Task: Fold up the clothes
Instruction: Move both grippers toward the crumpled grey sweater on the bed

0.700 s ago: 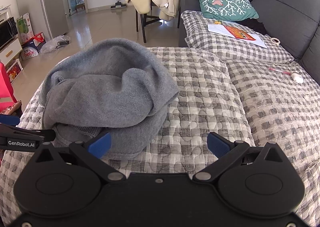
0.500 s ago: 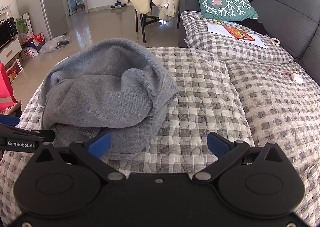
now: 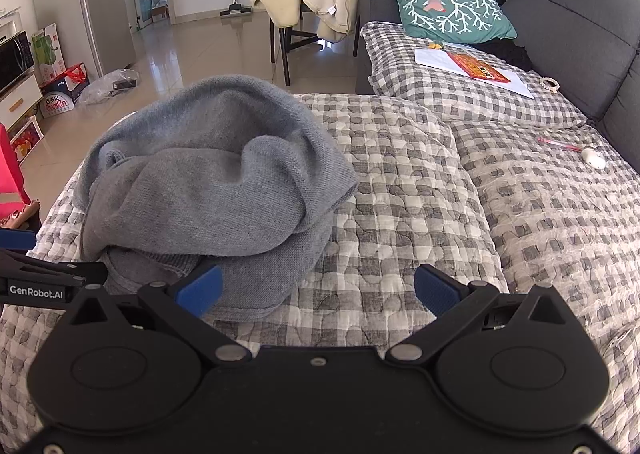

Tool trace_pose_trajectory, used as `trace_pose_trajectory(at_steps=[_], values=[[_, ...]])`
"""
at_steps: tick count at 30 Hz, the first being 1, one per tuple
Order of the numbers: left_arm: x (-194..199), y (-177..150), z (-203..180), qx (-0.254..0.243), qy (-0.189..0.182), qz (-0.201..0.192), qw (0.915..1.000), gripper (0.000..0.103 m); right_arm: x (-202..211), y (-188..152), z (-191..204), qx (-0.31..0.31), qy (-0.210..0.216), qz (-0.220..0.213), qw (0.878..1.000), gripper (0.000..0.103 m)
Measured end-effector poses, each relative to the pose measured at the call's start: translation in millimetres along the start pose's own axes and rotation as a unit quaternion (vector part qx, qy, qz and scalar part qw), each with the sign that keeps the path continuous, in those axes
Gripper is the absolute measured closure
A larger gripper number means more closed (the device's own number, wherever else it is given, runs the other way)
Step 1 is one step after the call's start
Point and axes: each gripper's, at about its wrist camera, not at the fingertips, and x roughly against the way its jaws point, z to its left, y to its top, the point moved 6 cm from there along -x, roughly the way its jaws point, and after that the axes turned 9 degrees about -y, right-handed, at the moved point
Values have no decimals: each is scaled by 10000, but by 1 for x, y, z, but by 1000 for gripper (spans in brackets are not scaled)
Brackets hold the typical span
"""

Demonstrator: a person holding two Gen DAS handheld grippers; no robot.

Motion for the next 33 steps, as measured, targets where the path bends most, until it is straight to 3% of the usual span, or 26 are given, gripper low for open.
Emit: trace_pose_trajectory(at_steps=[33], values=[[-2,3,10,-31,-54,14,10000,1,-7,12,10,14,-59,-88,9999,1]])
